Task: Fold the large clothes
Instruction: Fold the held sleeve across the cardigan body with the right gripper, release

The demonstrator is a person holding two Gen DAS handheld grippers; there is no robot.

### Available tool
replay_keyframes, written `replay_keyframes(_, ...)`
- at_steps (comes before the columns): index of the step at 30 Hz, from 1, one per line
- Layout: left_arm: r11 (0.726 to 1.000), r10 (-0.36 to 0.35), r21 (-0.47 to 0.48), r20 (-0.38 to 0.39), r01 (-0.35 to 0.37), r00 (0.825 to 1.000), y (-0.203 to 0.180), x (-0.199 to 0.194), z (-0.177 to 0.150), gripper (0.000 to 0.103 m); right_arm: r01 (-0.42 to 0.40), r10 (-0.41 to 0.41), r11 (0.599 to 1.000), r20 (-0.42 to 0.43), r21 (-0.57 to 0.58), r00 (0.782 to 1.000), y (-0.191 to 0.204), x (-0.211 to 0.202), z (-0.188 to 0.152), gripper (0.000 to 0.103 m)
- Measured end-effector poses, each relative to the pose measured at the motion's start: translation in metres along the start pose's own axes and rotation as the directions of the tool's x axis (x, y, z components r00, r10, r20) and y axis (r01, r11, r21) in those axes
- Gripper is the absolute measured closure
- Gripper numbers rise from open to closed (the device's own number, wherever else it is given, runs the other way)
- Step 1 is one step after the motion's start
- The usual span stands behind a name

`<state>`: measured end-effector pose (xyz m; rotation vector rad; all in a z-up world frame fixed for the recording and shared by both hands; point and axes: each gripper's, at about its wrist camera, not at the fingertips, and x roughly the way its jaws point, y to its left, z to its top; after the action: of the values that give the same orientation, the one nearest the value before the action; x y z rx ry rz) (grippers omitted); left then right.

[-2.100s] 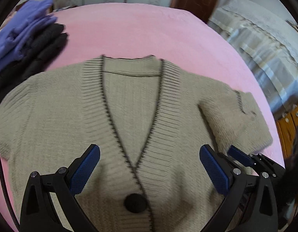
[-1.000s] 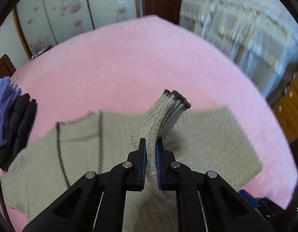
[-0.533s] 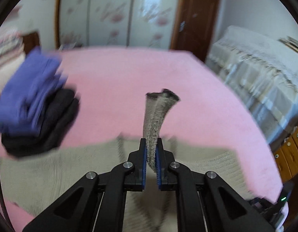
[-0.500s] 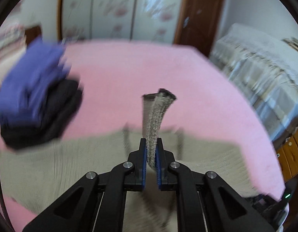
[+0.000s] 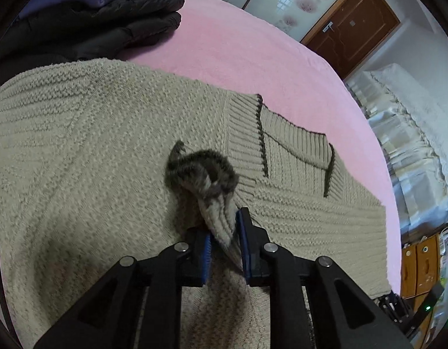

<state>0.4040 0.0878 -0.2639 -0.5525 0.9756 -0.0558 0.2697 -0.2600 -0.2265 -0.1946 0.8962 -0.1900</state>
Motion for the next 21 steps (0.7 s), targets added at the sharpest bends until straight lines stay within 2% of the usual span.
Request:
replay_keyframes(3, 0.999, -0.043, 0.007, 0.013, 0.043, 0.999, 0.000, -0.009, 0.005, 0.096, 0.018, -0.018, 1.000, 0.004, 0.001, 1.000, 0.004, -0.001, -0.002, 0.078)
replay_keyframes(6, 0.993, -0.109, 0.051, 0.120, 0.103, 0.987, -0.011, -0.031, 0.013, 0.097, 0.026, -0.027, 1.000, 0.010, 0.015, 1.000, 0.004, -0.003, -0.002, 0.078)
replay_keyframes(8, 0.995, -0.093, 0.052, 0.161, 0.085, 0.983, -0.010, -0.034, 0.015, 0.097, 0.031, -0.031, 0.999, 0.007, 0.011, 0.999, 0.005, -0.003, -0.002, 0.078)
replay_keyframes(12, 0.999, 0.019, -0.036, 0.048, -0.018, 0.999, 0.019, -0.003, 0.003, 0.093, 0.036, -0.036, 0.999, -0.002, -0.008, 0.999, 0.009, -0.007, -0.002, 0.076)
replay_keyframes(13, 0.998, 0.031, -0.049, 0.034, -0.029, 0.999, 0.025, 0.003, -0.004, 0.091, 0.033, -0.033, 0.999, -0.007, -0.008, 0.999, 0.010, -0.010, -0.002, 0.075)
replay_keyframes(15, 0.998, 0.009, -0.063, 0.035, -0.007, 0.999, 0.032, 0.000, -0.012, 0.090, 0.034, -0.034, 0.999, -0.015, -0.004, 0.999, 0.010, -0.012, -0.002, 0.075)
replay_keyframes(18, 0.998, 0.021, -0.064, 0.021, -0.020, 1.000, 0.031, -0.006, -0.013, 0.085, 0.021, -0.021, 1.000, -0.024, 0.011, 0.999, 0.007, -0.019, -0.003, 0.074)
replay_keyframes(19, 0.998, 0.028, -0.058, 0.006, -0.027, 1.000, 0.028, -0.009, -0.012, 0.078, 0.009, -0.009, 1.000, -0.031, 0.024, 0.999, 0.005, -0.022, -0.003, 0.074)
replay_keyframes(20, 0.998, 0.038, -0.049, -0.003, -0.039, 0.999, 0.028, -0.013, -0.013, 0.061, 0.001, 0.000, 0.999, -0.033, 0.032, 0.999, 0.004, -0.024, -0.004, 0.074)
replay_keyframes(21, 0.998, 0.059, -0.035, -0.005, -0.059, 0.998, 0.027, -0.019, -0.011, 0.051, -0.009, 0.011, 0.999, -0.035, 0.045, 0.999, 0.003, -0.028, -0.004, 0.074)
